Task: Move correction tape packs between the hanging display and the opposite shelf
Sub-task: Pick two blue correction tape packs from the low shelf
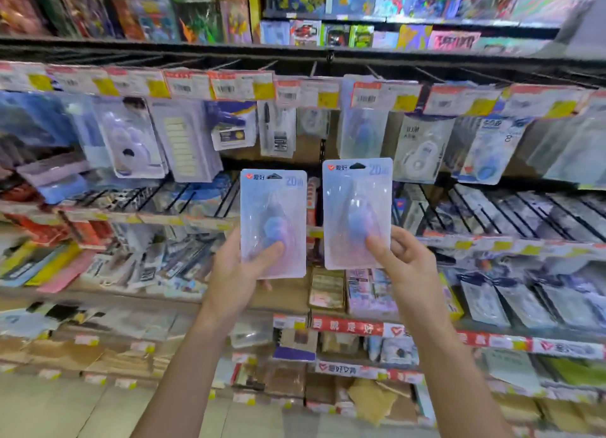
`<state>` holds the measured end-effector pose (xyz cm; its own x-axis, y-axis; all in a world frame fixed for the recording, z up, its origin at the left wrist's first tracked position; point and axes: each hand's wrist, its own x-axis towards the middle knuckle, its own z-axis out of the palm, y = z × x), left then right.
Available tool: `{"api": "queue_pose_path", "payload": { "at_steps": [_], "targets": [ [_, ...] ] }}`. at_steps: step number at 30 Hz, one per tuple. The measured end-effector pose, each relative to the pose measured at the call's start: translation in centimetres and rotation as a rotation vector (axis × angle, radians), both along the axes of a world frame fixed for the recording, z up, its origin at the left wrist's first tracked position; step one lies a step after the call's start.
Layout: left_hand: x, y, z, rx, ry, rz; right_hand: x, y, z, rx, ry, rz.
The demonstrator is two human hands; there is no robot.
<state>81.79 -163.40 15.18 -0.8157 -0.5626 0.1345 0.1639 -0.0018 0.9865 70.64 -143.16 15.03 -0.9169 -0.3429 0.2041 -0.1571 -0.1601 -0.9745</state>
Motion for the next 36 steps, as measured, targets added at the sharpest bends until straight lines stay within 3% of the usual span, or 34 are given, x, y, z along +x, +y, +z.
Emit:
{"api": "queue_pose_path", "payload": {
  "at_steps": [11, 24, 36],
  "targets": [
    [-7.9, -5.4, -0.4, -0.078, -0.028, -0.071, -7.6, -5.1, -1.7, -0.207, -0.006, -0.139],
    [-11.5, -6.6, -1.8, -0.156, -0.035, -0.143, -12.4, -6.4, -0.5, -0.326, 0.082, -0.237],
    [-13.3, -6.2, -0.8, -0.132, -0.056, -0.197, -13.9, -7.3, 0.5, -0.313, 0.153, -0.219]
  ]
}}
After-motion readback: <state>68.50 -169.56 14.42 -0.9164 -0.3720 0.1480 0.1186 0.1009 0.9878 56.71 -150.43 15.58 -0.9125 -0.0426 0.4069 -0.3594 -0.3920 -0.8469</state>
